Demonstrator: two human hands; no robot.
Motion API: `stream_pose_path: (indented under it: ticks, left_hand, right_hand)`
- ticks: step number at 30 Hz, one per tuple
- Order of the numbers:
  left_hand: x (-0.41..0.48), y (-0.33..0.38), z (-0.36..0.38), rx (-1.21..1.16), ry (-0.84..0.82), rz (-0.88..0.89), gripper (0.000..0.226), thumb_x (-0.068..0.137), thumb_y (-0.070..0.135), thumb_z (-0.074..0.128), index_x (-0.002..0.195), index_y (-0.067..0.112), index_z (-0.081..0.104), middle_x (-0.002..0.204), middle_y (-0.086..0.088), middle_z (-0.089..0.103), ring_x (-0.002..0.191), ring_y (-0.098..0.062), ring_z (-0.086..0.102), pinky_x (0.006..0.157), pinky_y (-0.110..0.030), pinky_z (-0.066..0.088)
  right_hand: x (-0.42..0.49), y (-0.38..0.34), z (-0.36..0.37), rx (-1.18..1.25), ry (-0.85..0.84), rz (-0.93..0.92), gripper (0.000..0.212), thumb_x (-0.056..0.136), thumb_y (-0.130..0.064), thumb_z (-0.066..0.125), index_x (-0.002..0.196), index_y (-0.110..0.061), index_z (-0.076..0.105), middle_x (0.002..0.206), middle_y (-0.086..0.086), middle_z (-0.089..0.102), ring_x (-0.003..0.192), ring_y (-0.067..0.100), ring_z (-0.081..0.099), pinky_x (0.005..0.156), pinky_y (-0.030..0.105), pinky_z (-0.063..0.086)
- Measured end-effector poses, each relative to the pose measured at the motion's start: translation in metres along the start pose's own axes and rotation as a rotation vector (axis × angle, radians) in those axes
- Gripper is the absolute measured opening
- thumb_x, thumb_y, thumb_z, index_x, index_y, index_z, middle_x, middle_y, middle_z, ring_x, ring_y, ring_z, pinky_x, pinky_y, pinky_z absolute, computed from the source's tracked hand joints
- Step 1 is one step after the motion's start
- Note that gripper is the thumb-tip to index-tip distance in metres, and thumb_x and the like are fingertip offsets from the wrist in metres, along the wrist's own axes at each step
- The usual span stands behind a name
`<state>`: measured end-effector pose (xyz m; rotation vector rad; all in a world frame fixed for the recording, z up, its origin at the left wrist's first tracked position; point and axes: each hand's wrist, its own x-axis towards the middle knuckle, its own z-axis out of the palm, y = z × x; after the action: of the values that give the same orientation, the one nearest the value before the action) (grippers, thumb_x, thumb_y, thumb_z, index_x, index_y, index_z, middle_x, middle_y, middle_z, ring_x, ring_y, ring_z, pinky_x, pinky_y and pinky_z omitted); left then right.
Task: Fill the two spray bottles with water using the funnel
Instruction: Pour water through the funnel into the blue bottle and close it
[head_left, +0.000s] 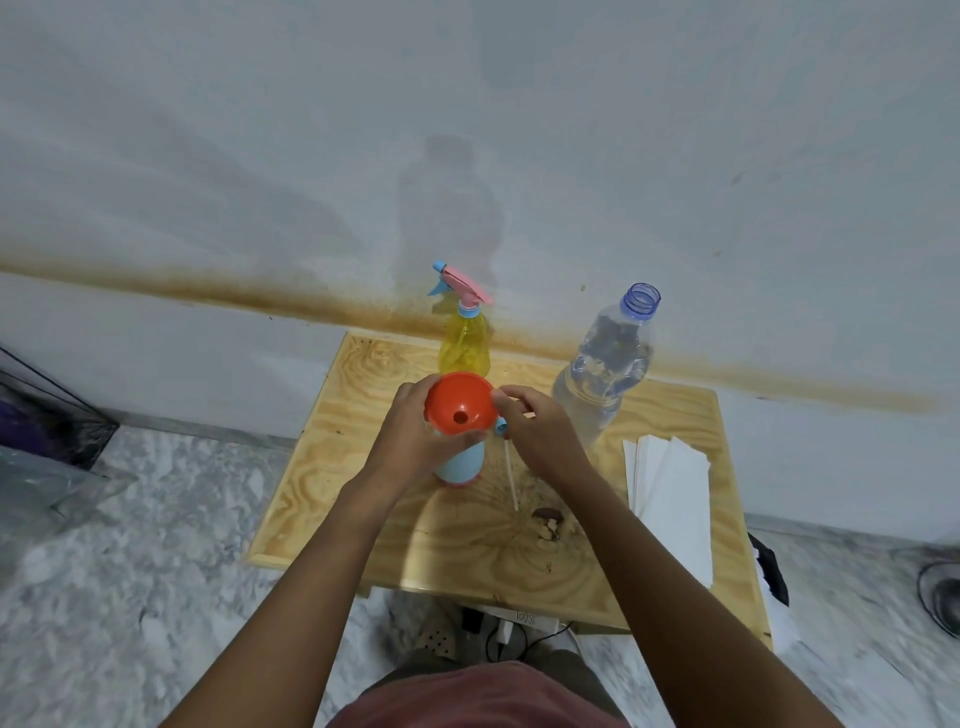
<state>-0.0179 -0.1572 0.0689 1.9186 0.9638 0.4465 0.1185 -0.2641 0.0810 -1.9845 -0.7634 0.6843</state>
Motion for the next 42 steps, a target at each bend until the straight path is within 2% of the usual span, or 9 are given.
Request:
stream_pose_path:
  ticks: [5,8,11,15,20,27,31,38,42]
  left_hand:
    - [-0.003,-0.013,-0.001,-0.051,-0.039,0.001,0.114,0.061,0.05,0.089,0.152,0.029,0.025,0.14,0.004,0.037,0.126,-0.017,0.049,0.098,-0.037,0.05]
    - [-0.005,-0.028,-0.003,-0.062,-0.071,-0.014,0.123,0.057,0.055,0.089,0.154,0.037,0.014,0.149,0.004,0.031,0.132,-0.017,0.044,0.104,-0.043,0.046]
    - [-0.004,-0.043,0.001,-0.051,-0.115,-0.059,0.112,0.063,0.045,0.09,0.153,0.029,0.025,0.147,0.001,0.033,0.126,-0.018,0.046,0.101,-0.04,0.047]
    - [0.003,-0.054,0.016,-0.013,-0.104,-0.009,0.073,0.069,0.038,0.088,0.132,0.02,0.054,0.125,-0.003,0.056,0.113,-0.021,0.056,0.083,-0.029,0.046]
    - [0.009,-0.053,0.031,-0.042,-0.021,-0.006,0.05,0.077,0.029,0.083,0.118,0.011,0.062,0.111,-0.005,0.068,0.096,-0.018,0.062,0.073,-0.026,0.047]
    - [0.011,-0.058,0.03,-0.058,0.003,0.003,0.049,0.077,0.023,0.083,0.119,0.008,0.063,0.114,-0.012,0.069,0.099,-0.025,0.064,0.08,-0.038,0.055]
    - [0.01,-0.058,0.03,-0.078,-0.003,0.012,0.052,0.074,0.032,0.082,0.117,0.01,0.063,0.11,-0.01,0.07,0.098,-0.025,0.066,0.079,-0.04,0.057]
    - [0.012,-0.057,0.031,-0.072,-0.027,0.031,0.052,0.078,0.031,0.082,0.125,0.016,0.062,0.117,0.005,0.064,0.103,-0.012,0.06,0.077,-0.02,0.049]
    - [0.012,-0.061,0.033,-0.078,-0.024,0.018,0.053,0.077,0.037,0.082,0.124,0.022,0.063,0.122,0.007,0.064,0.107,-0.013,0.061,0.087,-0.036,0.055]
  right_hand:
    - [0.008,-0.007,0.006,-0.076,0.044,-0.011,0.013,0.093,-0.022,0.058,0.098,-0.019,0.069,0.07,-0.009,0.067,0.076,0.012,0.068,0.078,0.036,0.058]
    - [0.011,-0.006,0.005,-0.098,0.063,-0.029,0.012,0.09,-0.014,0.058,0.088,-0.02,0.068,0.064,-0.008,0.065,0.067,0.008,0.063,0.072,0.033,0.057]
    - [0.015,-0.003,0.004,-0.09,0.076,-0.011,0.012,0.089,-0.015,0.059,0.088,-0.014,0.071,0.06,-0.009,0.062,0.065,0.008,0.061,0.074,0.034,0.057]
    - [0.019,-0.002,0.005,-0.11,0.038,-0.011,0.017,0.091,-0.024,0.062,0.091,-0.012,0.075,0.064,-0.008,0.066,0.071,0.014,0.069,0.077,0.038,0.059]
    - [0.02,-0.003,0.001,-0.186,0.091,-0.109,0.016,0.093,-0.016,0.061,0.096,-0.01,0.076,0.075,-0.011,0.065,0.071,0.001,0.062,0.067,0.016,0.049]
    - [0.016,0.002,-0.002,-0.225,0.056,-0.172,0.016,0.095,-0.019,0.063,0.106,-0.016,0.074,0.085,-0.01,0.067,0.081,0.007,0.064,0.074,0.021,0.054]
    - [0.016,0.003,0.0,-0.224,0.039,-0.178,0.017,0.095,-0.02,0.063,0.107,-0.016,0.074,0.085,-0.011,0.066,0.08,0.005,0.063,0.075,0.02,0.053]
    - [-0.001,0.013,-0.023,-0.057,0.141,-0.154,0.012,0.094,-0.014,0.063,0.104,-0.015,0.071,0.084,-0.009,0.069,0.075,-0.002,0.065,0.064,0.009,0.05]
    - [-0.027,0.054,-0.035,-0.063,0.159,-0.001,0.011,0.093,-0.012,0.064,0.101,-0.02,0.065,0.087,-0.005,0.069,0.078,0.004,0.066,0.065,0.015,0.053]
